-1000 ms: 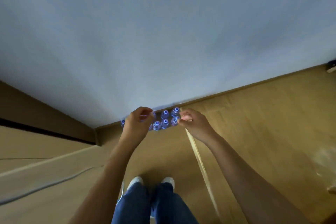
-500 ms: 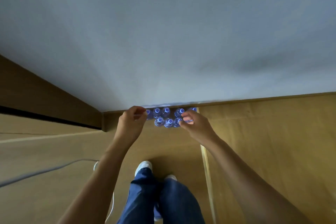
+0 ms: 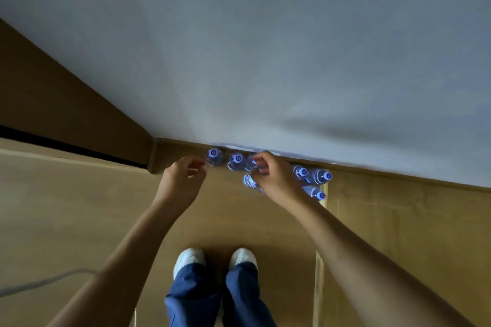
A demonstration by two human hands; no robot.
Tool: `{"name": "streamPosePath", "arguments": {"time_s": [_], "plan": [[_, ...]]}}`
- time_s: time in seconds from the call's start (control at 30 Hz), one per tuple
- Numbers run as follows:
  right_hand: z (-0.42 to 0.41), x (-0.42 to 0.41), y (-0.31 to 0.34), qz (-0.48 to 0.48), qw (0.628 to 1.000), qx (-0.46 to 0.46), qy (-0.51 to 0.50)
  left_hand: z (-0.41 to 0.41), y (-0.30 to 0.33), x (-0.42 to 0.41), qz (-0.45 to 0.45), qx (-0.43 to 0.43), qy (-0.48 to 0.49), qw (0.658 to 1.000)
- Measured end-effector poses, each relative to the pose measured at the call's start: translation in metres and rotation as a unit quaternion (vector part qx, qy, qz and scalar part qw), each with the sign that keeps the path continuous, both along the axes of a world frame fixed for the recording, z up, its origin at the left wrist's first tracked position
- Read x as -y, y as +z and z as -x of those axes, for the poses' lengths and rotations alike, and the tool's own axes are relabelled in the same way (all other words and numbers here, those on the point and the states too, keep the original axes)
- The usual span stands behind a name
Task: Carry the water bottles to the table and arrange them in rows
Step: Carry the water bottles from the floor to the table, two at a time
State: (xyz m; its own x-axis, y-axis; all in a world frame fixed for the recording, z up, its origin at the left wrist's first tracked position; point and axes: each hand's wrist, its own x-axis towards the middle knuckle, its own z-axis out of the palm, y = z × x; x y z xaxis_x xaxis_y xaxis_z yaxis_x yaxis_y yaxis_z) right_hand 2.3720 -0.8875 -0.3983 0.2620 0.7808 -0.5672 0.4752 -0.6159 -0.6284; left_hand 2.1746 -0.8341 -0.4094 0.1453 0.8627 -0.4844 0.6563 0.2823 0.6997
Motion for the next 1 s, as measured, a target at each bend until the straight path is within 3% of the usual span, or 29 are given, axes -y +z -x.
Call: {"name": "streamPosePath", "arguments": {"time_s": [0.3,0.63,0.8,1.0], "plan": [[0.006,-0.02,-0.169,0.0,1.0,0.014,0.011,-0.003,-0.168,-0.022,-0.02,-0.008,-0.029,0.999],[-0.002,-0.055,-0.321,-0.065,0.993,0.099,0.015,-0.015,-0.327,-0.066,-0.04,-0.006,-0.091,0.995],[0.0,-0.065,-0.367,-0.085,0.993,0.079,-0.002,-0.016,-0.375,-0.077,-0.068,0.026,-0.119,0.99],[0.005,-0.059,-0.4,-0.122,0.985,0.035,-0.113,-0.019,-0.402,-0.074,-0.101,0.12,-0.106,0.982]]}}
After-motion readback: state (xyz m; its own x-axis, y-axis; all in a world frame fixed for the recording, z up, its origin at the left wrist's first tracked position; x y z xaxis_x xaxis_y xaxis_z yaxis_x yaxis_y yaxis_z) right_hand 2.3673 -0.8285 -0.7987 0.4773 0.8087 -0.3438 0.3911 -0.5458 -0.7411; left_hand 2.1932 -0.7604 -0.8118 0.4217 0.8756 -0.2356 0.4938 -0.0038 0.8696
